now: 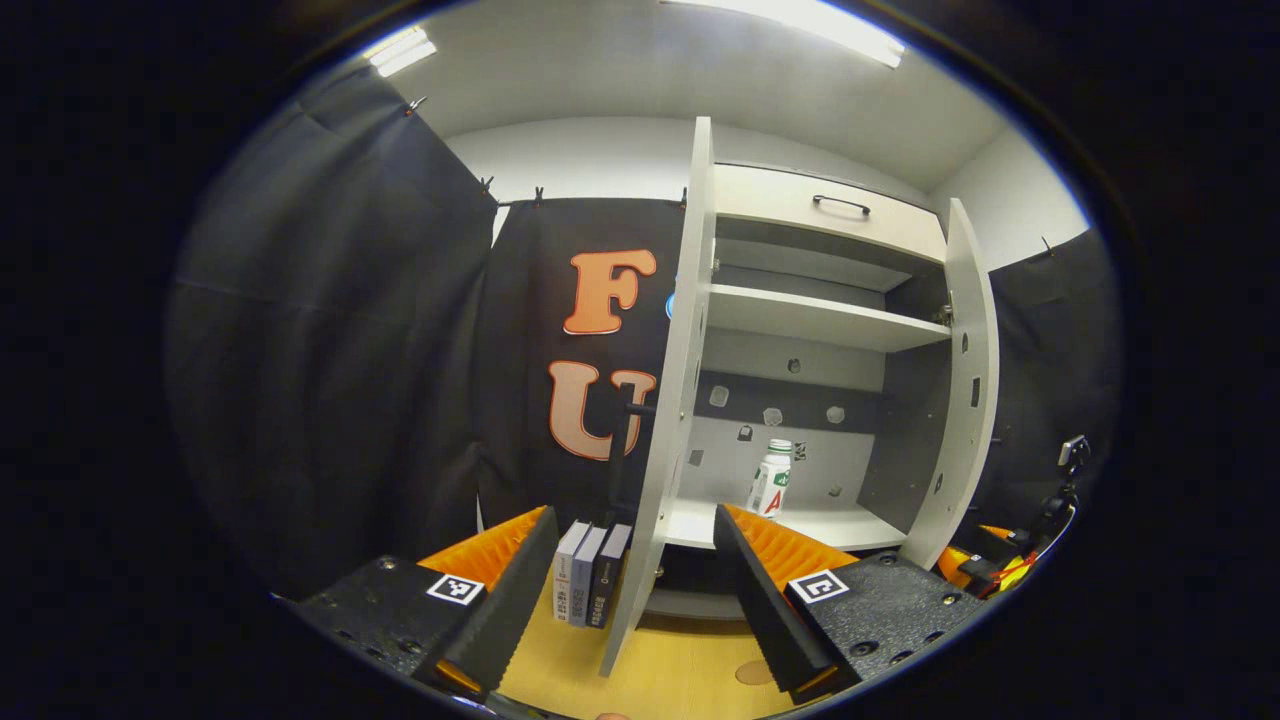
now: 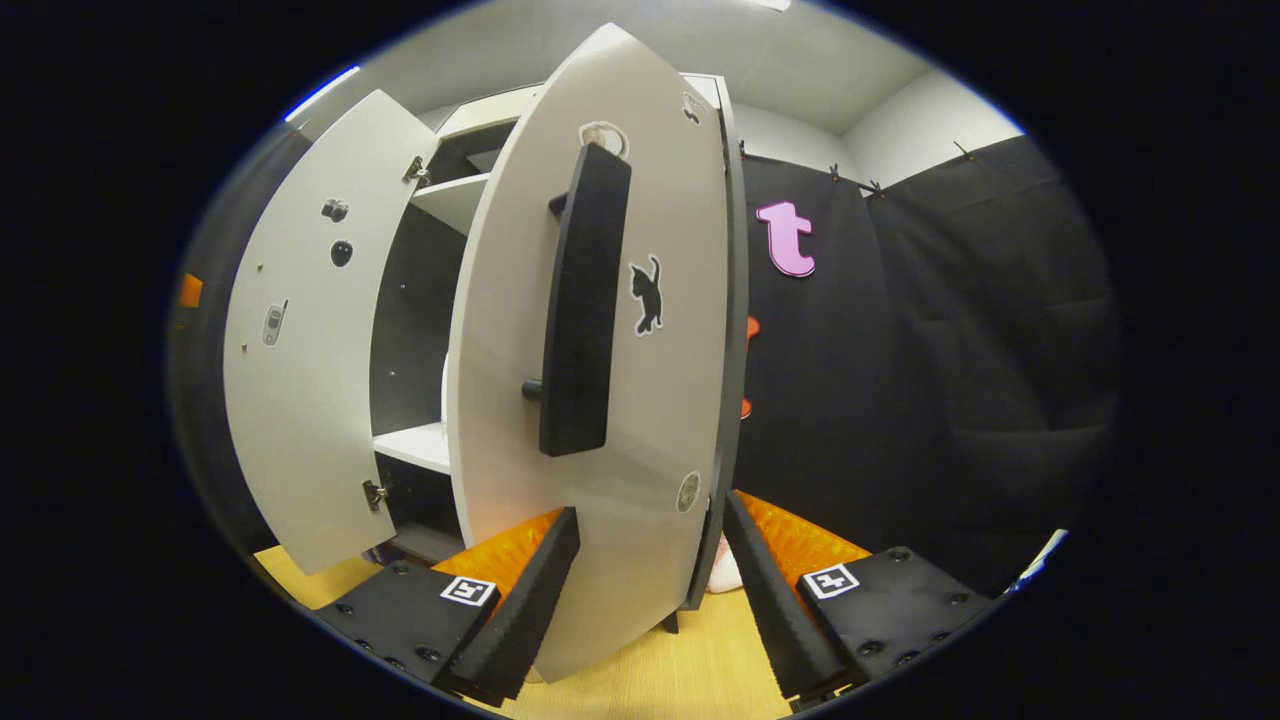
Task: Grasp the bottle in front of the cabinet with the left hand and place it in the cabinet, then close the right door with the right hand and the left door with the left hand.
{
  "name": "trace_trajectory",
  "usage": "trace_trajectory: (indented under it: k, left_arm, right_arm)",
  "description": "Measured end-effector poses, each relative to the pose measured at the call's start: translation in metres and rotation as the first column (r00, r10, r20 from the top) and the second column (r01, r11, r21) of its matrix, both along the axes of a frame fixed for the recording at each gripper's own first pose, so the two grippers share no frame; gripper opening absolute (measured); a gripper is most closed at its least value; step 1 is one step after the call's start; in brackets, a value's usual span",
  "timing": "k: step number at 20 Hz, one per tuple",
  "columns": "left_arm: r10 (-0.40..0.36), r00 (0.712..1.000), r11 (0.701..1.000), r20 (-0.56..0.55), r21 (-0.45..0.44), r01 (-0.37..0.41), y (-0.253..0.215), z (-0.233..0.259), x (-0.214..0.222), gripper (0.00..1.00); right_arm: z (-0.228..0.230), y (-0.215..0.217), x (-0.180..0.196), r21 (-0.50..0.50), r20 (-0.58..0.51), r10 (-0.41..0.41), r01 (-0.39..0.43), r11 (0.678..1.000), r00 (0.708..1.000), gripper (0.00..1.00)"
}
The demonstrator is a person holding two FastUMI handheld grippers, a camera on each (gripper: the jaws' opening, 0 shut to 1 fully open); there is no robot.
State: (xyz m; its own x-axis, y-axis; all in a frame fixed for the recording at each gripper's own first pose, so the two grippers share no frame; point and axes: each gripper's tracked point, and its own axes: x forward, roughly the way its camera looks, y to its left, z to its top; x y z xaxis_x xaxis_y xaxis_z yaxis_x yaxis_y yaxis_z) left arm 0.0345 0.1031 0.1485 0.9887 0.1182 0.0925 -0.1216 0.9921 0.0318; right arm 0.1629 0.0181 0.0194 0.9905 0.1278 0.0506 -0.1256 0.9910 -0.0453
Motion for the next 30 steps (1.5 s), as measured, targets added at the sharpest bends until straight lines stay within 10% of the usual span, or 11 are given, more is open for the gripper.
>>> trace_trajectory:
  k: [9, 30]
  left_arm:
    - [-0.057, 0.998, 0.998, -0.007, 0.013, 0.057, -0.001, -0.004, 0.006, 0.96]
    - [0.081, 0.995, 0.997, -0.051, -0.002, -0.081, 0.074, -0.028, 0.017, 0.95]
  right_arm:
    - [0.006, -0.031, -0.023, 0.008, -0.009, -0.062, 0.062, 0.998, 0.998, 0.95]
    - [-0.024, 0.029, 0.003, 0.024, -0.084, 0.043, -0.041, 0.999, 0.996, 0.89]
